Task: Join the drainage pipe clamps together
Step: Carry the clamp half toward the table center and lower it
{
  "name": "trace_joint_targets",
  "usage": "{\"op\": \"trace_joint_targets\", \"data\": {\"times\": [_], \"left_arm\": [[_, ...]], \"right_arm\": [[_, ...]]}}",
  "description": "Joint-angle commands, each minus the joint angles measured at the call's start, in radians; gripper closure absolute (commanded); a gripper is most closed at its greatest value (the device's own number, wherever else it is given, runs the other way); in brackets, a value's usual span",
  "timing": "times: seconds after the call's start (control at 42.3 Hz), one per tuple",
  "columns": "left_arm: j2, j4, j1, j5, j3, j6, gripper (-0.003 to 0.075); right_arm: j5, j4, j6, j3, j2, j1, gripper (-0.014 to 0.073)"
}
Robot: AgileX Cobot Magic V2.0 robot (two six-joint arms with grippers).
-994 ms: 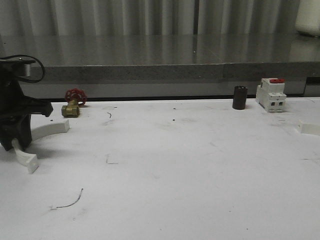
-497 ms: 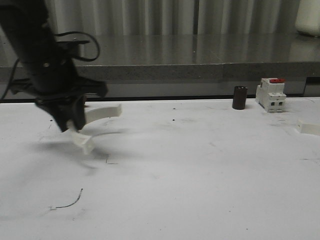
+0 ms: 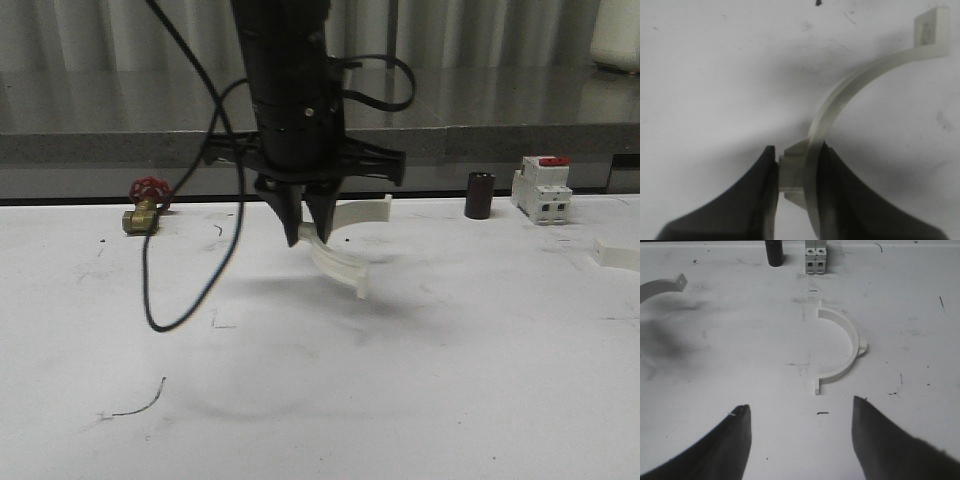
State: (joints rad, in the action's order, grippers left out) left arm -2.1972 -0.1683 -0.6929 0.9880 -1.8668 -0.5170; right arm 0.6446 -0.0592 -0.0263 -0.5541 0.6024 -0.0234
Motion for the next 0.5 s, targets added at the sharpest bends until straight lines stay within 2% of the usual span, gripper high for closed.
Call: {"op": "trace_joint_targets", "data": {"times": [0.0, 0.213, 0.473], "left_arm": [[-0.002, -0.01, -0.025, 0.012, -0.109, -0.117, 0.0636], [-0.066, 0.048, -0.04, 0.012, -0.181, -0.173, 0.0636], [-0.07, 0.055, -0.04, 0.019, -0.181, -0.273, 0.0636]], "right_arm": [[-0.059, -0.005, 0.006, -0.035, 0.006, 0.005, 0.0122], [-0.059, -0.005, 0.006, -0.035, 0.006, 0.005, 0.0122], [-0.059, -0.005, 0.006, -0.035, 0.006, 0.005, 0.0122]]}}
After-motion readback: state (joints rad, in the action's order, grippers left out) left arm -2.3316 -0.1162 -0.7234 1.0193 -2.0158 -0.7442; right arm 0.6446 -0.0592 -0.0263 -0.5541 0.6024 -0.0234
